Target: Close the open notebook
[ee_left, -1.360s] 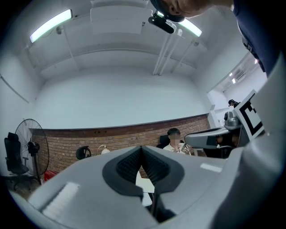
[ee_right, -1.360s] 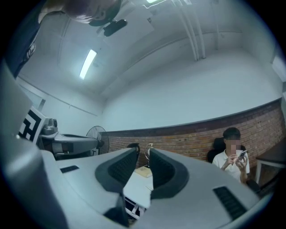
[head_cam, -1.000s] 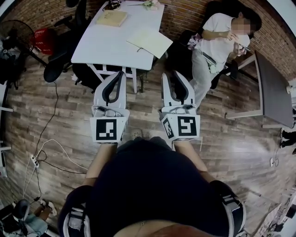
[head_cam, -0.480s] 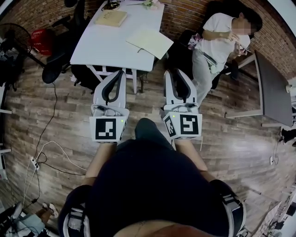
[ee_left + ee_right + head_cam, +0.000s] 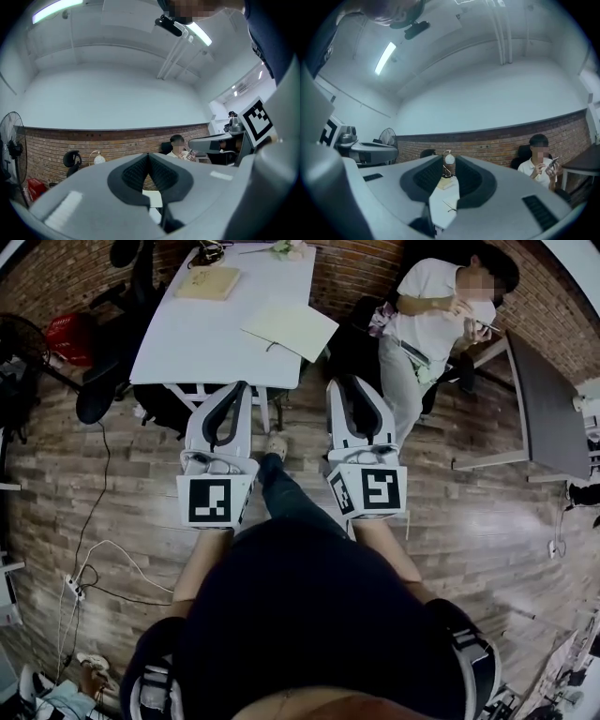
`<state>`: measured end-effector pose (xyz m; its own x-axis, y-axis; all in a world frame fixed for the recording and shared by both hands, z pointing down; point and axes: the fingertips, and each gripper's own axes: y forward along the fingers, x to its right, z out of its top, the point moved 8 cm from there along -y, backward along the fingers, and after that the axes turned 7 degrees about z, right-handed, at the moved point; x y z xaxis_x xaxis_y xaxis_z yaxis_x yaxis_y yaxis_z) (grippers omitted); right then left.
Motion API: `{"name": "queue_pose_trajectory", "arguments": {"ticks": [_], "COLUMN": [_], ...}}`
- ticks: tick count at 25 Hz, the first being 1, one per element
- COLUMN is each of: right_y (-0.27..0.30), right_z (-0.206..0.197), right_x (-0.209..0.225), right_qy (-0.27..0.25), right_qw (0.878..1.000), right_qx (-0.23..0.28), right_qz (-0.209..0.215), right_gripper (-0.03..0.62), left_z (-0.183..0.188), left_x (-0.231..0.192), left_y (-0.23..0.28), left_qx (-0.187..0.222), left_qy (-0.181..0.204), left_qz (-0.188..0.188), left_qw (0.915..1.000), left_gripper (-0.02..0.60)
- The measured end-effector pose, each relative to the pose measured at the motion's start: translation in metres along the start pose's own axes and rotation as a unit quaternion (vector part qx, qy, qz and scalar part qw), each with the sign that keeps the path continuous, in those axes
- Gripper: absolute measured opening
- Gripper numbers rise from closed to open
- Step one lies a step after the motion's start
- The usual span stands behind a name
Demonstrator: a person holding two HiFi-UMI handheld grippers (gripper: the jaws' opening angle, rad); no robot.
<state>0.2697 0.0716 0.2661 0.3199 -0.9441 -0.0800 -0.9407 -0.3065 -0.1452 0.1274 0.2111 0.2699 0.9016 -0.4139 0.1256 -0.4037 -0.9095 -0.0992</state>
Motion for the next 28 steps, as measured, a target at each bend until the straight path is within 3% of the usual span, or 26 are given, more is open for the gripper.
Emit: {"name": "queue_pose_trajectory", "arguments": {"ticks": [4, 9, 28], "right_y": [0.015, 0.047, 0.209], "right_z": [0.001, -0.006, -0.036], "right_x": [0.007, 0.018, 0.110], "right_qy": [-0.006, -0.003, -0.004], "right_qw": [1.000, 1.000, 0.998], "right_qx": [0.004, 0.006, -0.008], "right_qz": [-0.004, -0.014, -0.067], "right_gripper": [0.074, 0.074, 0.074], "left_z": [-0.003, -0.013, -0.034], "left_x": [-0.006, -0.020, -0.081], "left_y": [0.018, 0.051, 0.246], "left_qx": [0.014, -0.001, 0.006], "left_qy": [0.009, -0.002, -0.006], "left_qz": [-0.014, -0.027, -0.084], "left_qw": [0.9998, 0.9996, 0.9964], "left_gripper": [0.006, 0.006, 0.006]}}
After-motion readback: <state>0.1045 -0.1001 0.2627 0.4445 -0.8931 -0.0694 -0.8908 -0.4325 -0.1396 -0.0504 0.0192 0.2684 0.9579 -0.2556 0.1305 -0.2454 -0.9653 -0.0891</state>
